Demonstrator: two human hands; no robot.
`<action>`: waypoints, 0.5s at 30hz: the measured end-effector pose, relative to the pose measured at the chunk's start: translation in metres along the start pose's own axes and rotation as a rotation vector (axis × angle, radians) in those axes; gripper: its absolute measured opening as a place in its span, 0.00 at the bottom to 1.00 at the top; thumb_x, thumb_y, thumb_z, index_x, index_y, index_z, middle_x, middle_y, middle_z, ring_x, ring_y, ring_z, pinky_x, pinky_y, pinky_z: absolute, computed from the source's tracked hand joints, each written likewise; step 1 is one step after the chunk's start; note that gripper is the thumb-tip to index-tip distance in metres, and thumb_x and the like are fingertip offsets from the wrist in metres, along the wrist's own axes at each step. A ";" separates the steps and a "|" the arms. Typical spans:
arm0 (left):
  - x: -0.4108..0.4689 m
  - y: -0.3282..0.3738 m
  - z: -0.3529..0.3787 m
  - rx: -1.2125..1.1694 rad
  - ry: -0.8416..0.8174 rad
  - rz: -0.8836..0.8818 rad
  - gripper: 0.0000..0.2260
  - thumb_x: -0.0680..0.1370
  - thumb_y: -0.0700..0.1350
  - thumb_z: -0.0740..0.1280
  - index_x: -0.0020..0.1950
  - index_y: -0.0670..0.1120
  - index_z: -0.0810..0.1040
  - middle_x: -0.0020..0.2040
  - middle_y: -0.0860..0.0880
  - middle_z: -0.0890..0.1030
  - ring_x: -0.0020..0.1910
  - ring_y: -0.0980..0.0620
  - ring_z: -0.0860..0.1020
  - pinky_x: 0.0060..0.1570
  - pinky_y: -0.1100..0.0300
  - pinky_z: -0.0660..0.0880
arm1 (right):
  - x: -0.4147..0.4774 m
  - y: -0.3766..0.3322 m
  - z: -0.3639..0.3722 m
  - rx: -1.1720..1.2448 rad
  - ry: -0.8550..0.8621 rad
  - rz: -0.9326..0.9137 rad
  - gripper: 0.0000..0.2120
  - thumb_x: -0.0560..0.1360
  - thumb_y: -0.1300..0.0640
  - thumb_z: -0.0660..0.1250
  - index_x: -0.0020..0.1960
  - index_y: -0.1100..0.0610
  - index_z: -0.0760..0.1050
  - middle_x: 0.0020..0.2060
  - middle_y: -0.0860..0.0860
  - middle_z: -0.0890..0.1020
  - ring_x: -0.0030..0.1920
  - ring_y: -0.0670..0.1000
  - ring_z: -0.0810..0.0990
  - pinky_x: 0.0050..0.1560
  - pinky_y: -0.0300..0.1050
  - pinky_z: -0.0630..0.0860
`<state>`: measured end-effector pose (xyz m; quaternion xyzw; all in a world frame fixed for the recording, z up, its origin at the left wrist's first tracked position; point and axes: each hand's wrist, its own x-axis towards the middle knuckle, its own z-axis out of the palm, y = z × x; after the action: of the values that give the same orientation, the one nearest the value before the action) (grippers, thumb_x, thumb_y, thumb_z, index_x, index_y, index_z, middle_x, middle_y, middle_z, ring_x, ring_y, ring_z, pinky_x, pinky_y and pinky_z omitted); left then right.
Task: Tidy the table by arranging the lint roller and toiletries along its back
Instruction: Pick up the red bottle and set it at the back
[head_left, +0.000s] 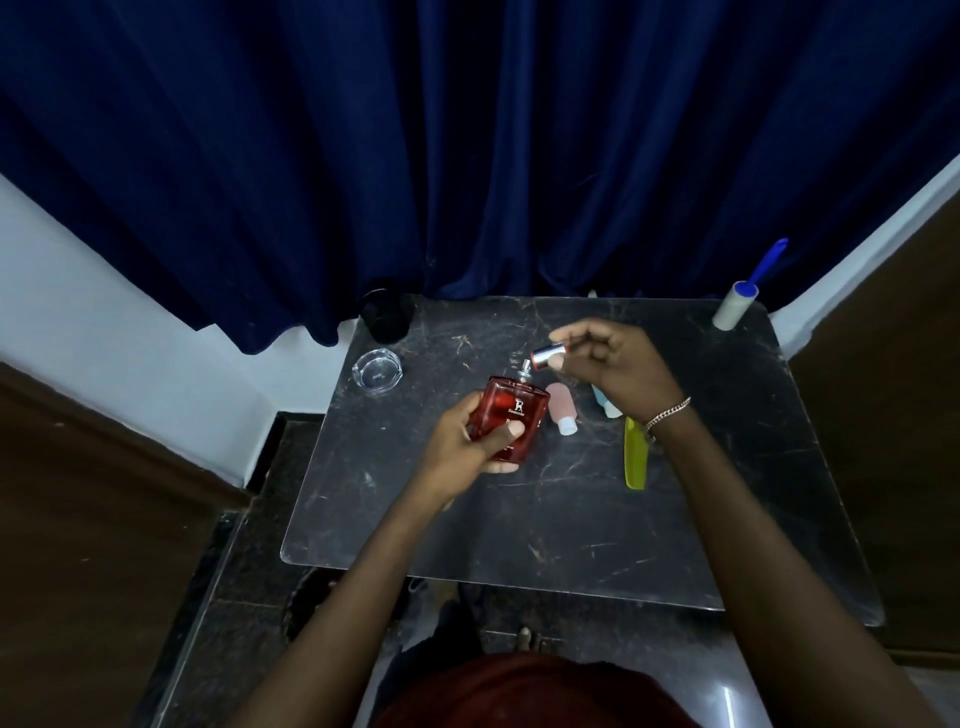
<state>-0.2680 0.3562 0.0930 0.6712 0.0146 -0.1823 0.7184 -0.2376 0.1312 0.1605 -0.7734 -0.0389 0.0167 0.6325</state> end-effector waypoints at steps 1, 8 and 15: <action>-0.005 0.003 0.002 -0.002 -0.006 0.010 0.13 0.77 0.39 0.75 0.60 0.50 0.81 0.55 0.47 0.87 0.53 0.44 0.87 0.43 0.47 0.85 | 0.000 -0.006 0.000 -0.022 -0.027 0.000 0.14 0.72 0.65 0.76 0.57 0.63 0.81 0.47 0.57 0.86 0.46 0.53 0.83 0.56 0.54 0.80; -0.028 0.027 0.009 0.033 -0.063 0.061 0.17 0.77 0.41 0.76 0.64 0.48 0.80 0.57 0.45 0.86 0.55 0.44 0.86 0.45 0.47 0.85 | 0.002 -0.035 -0.005 -0.075 -0.113 -0.006 0.17 0.70 0.62 0.78 0.58 0.60 0.81 0.45 0.54 0.84 0.45 0.51 0.82 0.53 0.58 0.80; -0.034 0.040 0.023 -0.066 -0.011 0.101 0.17 0.78 0.39 0.75 0.66 0.44 0.79 0.56 0.42 0.86 0.53 0.42 0.87 0.44 0.45 0.85 | -0.018 -0.025 0.022 0.051 -0.002 -0.064 0.19 0.74 0.60 0.75 0.63 0.55 0.77 0.39 0.45 0.84 0.41 0.43 0.82 0.46 0.39 0.79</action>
<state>-0.2934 0.3438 0.1430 0.6462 -0.0173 -0.1487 0.7483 -0.2579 0.1557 0.1801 -0.7553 -0.0637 -0.0018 0.6523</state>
